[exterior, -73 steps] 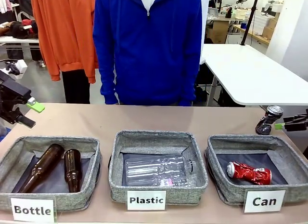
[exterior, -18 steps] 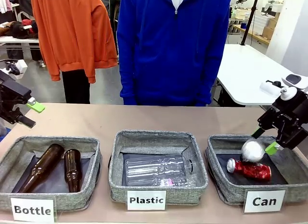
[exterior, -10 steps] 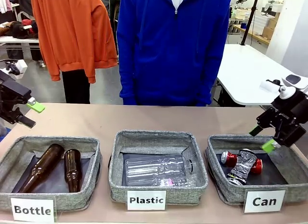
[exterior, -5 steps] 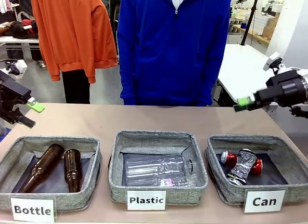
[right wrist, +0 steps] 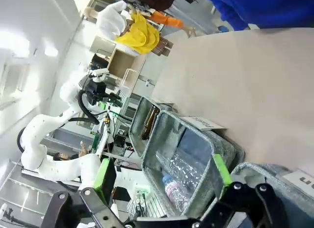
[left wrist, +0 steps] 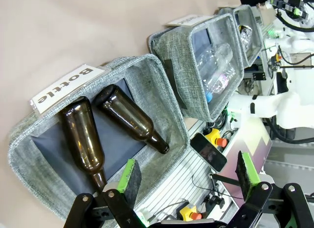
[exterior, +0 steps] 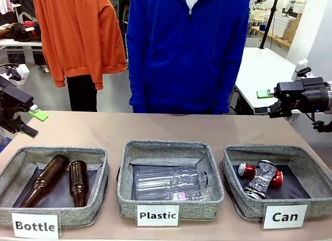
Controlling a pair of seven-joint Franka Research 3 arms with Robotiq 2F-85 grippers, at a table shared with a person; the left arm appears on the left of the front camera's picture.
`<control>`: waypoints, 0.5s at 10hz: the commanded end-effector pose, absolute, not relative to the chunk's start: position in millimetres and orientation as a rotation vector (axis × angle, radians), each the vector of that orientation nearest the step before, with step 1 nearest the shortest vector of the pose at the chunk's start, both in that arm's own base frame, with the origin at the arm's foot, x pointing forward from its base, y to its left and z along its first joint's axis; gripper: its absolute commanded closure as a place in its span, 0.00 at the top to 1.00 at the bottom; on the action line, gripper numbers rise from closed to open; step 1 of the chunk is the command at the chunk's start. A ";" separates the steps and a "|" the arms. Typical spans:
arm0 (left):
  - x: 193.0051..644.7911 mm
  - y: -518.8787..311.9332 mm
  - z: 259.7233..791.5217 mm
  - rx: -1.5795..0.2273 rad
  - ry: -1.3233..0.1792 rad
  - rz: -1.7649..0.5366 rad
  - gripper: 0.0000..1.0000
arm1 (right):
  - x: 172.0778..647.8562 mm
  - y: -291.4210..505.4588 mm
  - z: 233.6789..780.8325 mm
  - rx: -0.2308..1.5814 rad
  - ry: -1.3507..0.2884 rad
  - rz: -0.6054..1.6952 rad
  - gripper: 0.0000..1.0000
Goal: Sort the can waste into the basket.
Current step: Pick up the can waste from the table and place it in the right Fabric basket.
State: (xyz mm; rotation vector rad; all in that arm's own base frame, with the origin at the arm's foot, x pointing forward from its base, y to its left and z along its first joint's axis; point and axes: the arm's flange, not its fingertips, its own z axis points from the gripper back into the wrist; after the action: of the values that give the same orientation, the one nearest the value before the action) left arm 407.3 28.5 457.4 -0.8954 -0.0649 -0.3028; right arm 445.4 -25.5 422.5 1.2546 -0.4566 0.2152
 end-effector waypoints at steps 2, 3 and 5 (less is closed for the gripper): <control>405.0 27.1 457.7 -0.886 -0.064 -0.307 1.00 | 444.2 -23.9 425.6 1.264 -0.456 0.226 1.00; 405.0 27.1 457.7 -0.886 -0.064 -0.307 1.00 | 444.2 -23.9 425.6 1.264 -0.456 0.226 1.00; 405.0 27.1 457.7 -0.886 -0.064 -0.307 1.00 | 444.2 -23.9 425.6 1.264 -0.456 0.226 1.00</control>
State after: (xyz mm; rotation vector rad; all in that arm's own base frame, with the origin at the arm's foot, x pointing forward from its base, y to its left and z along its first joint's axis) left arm 407.3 28.5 457.4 -0.8954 -0.0649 -0.3028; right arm 445.1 -23.2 422.7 1.2569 -0.4520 0.2217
